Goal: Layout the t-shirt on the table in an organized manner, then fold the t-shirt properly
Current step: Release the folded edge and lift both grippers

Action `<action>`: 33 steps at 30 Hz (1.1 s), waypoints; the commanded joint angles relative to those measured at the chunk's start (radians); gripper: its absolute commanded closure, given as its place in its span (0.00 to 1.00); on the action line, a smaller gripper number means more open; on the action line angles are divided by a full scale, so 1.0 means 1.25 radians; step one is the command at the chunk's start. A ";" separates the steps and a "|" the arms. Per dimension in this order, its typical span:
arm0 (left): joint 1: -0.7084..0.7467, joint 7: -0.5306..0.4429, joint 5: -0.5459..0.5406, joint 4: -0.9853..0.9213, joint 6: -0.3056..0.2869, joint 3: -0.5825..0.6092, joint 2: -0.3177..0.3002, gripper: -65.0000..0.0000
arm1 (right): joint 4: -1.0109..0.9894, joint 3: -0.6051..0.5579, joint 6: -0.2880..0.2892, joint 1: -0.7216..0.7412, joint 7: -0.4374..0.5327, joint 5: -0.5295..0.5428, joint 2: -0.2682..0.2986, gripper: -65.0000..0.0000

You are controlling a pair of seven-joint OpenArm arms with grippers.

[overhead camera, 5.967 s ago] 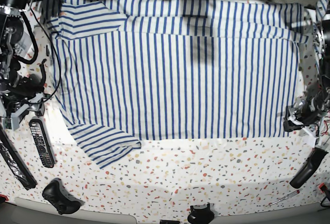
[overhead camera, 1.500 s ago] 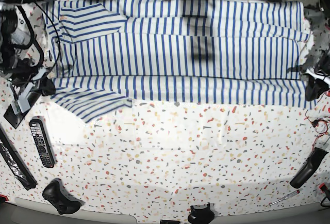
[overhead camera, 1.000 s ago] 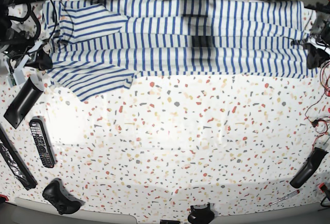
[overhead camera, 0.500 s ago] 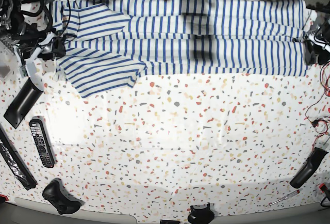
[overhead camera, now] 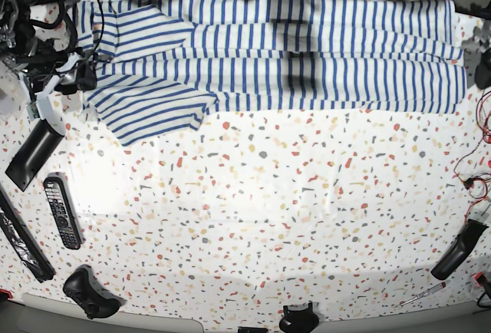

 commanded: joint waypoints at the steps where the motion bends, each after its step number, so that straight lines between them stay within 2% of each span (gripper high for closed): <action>1: 0.021 -0.013 -0.017 0.012 -0.010 -0.006 -0.013 0.59 | 0.013 0.009 0.002 0.006 0.017 0.012 0.018 0.58; 3: 0.044 -0.016 -0.016 0.012 -0.010 -0.004 0.000 0.59 | 0.013 0.009 0.002 0.006 0.019 0.012 0.018 0.58; 10: 0.036 -0.020 -0.013 0.012 -0.010 -0.004 0.093 0.59 | 0.013 0.009 0.002 0.006 0.019 0.036 0.018 0.59; 14: 0.037 -0.037 -0.012 0.012 -0.010 -0.002 0.123 0.59 | 0.013 0.009 0.002 0.006 0.019 0.035 0.018 0.59; 20: 0.020 -0.104 0.088 0.004 -0.010 0.035 0.131 0.59 | 0.013 0.009 0.002 0.006 0.019 0.035 0.018 0.58; 26: -0.019 -0.158 0.100 -0.067 -0.010 0.105 0.131 0.59 | 0.013 0.009 0.002 0.006 0.019 0.035 0.019 0.59; 33: -0.061 -0.203 0.140 -0.166 -0.010 0.107 0.133 0.59 | 0.013 0.009 0.002 0.006 0.019 0.035 0.020 0.59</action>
